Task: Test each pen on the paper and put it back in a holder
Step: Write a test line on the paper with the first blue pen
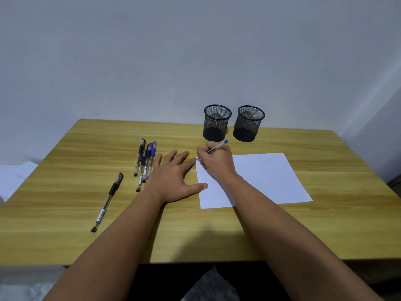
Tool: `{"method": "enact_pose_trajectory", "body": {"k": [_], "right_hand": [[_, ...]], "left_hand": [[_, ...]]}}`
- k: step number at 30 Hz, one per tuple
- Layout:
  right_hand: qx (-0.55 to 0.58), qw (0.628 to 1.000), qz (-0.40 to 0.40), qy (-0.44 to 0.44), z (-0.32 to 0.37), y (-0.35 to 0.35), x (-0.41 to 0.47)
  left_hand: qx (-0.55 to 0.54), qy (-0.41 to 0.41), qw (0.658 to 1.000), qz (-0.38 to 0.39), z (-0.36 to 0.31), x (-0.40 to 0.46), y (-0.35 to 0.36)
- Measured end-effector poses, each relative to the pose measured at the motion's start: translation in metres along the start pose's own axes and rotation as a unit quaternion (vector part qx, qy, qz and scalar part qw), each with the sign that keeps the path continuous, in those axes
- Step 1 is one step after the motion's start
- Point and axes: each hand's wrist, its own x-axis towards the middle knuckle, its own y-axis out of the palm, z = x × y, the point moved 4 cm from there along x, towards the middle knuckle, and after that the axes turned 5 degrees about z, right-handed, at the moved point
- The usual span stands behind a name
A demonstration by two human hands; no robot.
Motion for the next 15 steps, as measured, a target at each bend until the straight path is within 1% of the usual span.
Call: {"method": "enact_pose_trajectory", "body": {"k": [2, 5, 7, 11, 15], "right_hand": [[0.009, 1.000, -0.014, 0.007, 0.000, -0.002, 0.000], [0.101, 0.993, -0.045, 0.048, -0.003, -0.007, 0.001], [0.153, 0.985, -0.031, 0.077, -0.003, -0.011, 0.003], [0.188, 0.975, 0.028, 0.110, -0.001, -0.013, 0.008], [0.196, 0.975, 0.025, 0.103, -0.002, -0.010, 0.010]], "left_hand": [[-0.002, -0.002, 1.000, 0.004, 0.000, -0.001, -0.001], [-0.011, -0.002, 1.000, 0.006, -0.001, -0.001, -0.001], [-0.019, -0.003, 1.000, 0.001, -0.001, -0.001, -0.001], [-0.004, -0.004, 1.000, 0.000, 0.000, 0.001, 0.001], [-0.010, 0.000, 1.000, -0.009, 0.000, 0.001, 0.001]]}}
